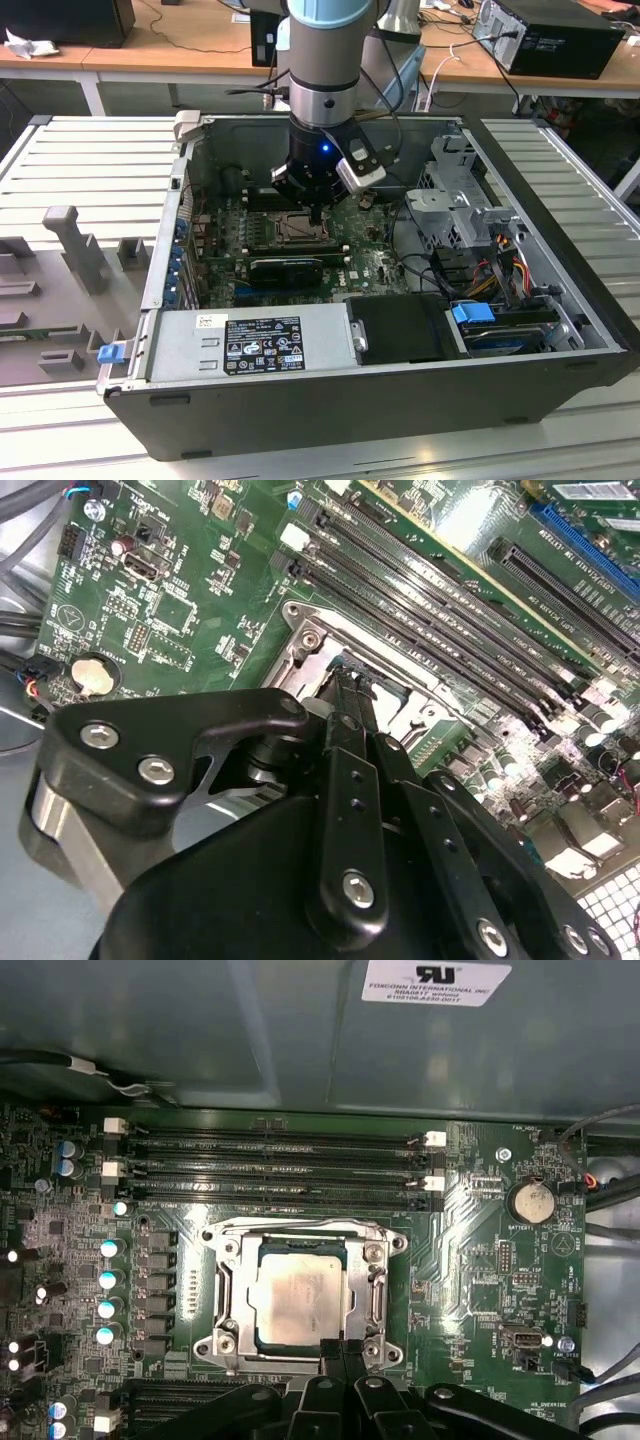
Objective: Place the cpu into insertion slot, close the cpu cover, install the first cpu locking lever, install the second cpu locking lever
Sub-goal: 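Install the second cpu locking lever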
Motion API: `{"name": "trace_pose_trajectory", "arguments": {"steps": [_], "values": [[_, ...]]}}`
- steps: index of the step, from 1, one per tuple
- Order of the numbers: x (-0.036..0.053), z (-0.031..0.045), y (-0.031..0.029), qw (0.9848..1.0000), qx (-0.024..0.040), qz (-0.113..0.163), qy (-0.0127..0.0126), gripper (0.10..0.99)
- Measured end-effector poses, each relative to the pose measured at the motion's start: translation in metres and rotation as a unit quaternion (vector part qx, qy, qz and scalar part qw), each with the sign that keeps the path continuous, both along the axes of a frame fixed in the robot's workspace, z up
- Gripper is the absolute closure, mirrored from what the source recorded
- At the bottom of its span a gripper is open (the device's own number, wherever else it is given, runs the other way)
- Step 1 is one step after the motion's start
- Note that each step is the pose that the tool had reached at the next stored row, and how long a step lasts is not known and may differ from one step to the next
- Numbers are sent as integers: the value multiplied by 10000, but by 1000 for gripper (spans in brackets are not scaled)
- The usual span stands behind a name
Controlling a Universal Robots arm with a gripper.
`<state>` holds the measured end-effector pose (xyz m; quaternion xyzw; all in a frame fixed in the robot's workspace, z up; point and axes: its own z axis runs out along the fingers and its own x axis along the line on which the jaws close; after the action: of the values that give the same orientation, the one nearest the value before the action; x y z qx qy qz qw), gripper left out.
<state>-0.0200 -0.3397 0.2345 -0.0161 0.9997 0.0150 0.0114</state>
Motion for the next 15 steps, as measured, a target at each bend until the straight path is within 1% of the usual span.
{"name": "trace_pose_trajectory", "arguments": {"steps": [1, 2, 5, 7, 10, 11, 12, 13, 14, 15], "values": [[0, 0, -11, 10000, -1, 0, 0, 980], [0, 0, -48, 10000, -1, 0, 0, 980], [0, 8, -60, 10000, -1, 1, 0, 980], [-2, 8, -83, 10000, 0, 0, 0, 980], [-3, 8, -172, 10000, 1, 0, 0, 980], [-2, 8, -192, 10000, 7, 0, 0, 980], [-2, 8, -219, 10000, 50, 0, 1, 980], [-2, 8, -233, 9998, 181, 0, 9, 980], [-2, 8, -236, 9995, 306, 0, 24, 980], [-2, 8, -241, 9992, 396, 0, 32, 980]]}}
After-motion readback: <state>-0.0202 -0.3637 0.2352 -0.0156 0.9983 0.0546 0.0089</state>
